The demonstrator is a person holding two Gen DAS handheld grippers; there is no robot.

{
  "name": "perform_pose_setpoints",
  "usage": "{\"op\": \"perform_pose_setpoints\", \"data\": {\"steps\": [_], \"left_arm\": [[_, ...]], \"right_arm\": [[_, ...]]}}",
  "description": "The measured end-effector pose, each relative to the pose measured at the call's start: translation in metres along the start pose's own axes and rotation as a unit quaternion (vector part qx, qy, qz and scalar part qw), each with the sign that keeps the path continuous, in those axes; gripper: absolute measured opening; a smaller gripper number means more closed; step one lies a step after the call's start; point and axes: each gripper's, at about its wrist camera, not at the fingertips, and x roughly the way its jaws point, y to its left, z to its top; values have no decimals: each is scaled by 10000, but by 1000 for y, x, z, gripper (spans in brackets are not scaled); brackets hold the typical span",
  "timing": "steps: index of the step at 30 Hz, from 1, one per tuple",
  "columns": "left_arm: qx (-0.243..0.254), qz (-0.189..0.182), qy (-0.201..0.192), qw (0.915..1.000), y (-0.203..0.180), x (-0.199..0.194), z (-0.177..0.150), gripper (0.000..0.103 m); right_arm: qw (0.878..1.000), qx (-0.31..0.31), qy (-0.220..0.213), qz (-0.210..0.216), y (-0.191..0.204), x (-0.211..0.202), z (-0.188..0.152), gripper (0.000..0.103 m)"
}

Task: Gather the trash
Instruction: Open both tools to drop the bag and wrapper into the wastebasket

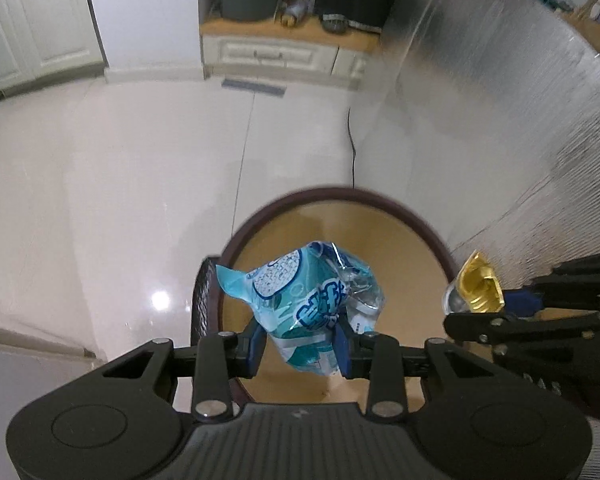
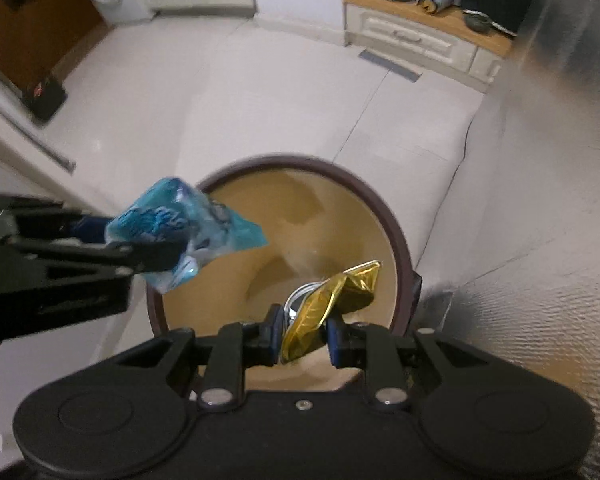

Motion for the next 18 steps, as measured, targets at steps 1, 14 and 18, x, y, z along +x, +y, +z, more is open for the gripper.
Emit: {"op": "perform_pose_setpoints", "data": {"steps": [1, 14, 18], "left_arm": [[-23, -19, 76, 10000, 2, 6, -2, 37], [-23, -170, 650, 9977, 10, 44, -13, 37], [138, -106, 726, 9972, 4, 49, -12, 37]], "right_arm": [[9999, -105, 39, -52, 4, 2, -1, 23], [9942, -901, 544, -230, 22, 32, 0, 23], [9929, -964, 634, -275, 21, 43, 6, 23]]}}
